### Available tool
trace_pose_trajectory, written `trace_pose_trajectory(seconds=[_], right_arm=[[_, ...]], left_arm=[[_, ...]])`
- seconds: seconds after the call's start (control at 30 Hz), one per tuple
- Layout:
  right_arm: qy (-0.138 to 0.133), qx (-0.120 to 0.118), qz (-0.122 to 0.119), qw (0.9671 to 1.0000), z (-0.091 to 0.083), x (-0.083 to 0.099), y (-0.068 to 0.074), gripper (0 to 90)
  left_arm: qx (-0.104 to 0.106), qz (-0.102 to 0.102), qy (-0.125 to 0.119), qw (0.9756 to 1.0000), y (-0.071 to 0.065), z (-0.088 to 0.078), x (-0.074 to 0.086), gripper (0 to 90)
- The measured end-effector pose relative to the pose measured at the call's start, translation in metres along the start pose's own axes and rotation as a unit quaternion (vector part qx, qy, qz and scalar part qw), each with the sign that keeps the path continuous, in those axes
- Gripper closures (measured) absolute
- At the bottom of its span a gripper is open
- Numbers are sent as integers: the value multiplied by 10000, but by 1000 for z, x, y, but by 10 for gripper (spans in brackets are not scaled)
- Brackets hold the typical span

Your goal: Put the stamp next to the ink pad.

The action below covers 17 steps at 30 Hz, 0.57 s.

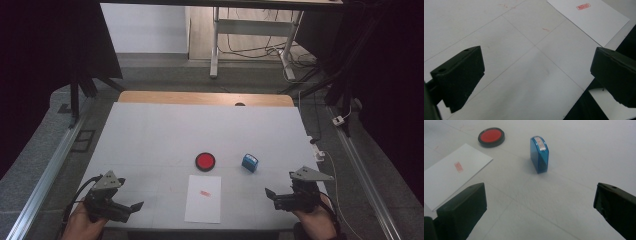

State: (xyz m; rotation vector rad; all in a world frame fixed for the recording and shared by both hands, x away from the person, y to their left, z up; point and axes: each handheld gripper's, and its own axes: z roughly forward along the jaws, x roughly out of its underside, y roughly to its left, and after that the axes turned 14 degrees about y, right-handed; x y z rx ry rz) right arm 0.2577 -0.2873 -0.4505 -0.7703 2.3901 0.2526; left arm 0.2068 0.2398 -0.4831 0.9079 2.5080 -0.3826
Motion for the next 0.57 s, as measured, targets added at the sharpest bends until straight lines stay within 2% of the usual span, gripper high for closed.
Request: trace_pose_trajectory(seconds=[0.2, 0.33, 0.57], right_arm=[[84, 12, 164, 9998, -9, 13, -3, 0], [226, -3, 195, 9996, -13, 18, -4, 0], [279, 0, 192, 9994, -15, 21, -4, 0]], left_arm=[[-11, -31, -1, 10000, 0, 0, 0, 0], [-17, -53, 2, 10000, 0, 0, 0, 0], [10, -89, 1, 10000, 1, 1, -1, 0]])
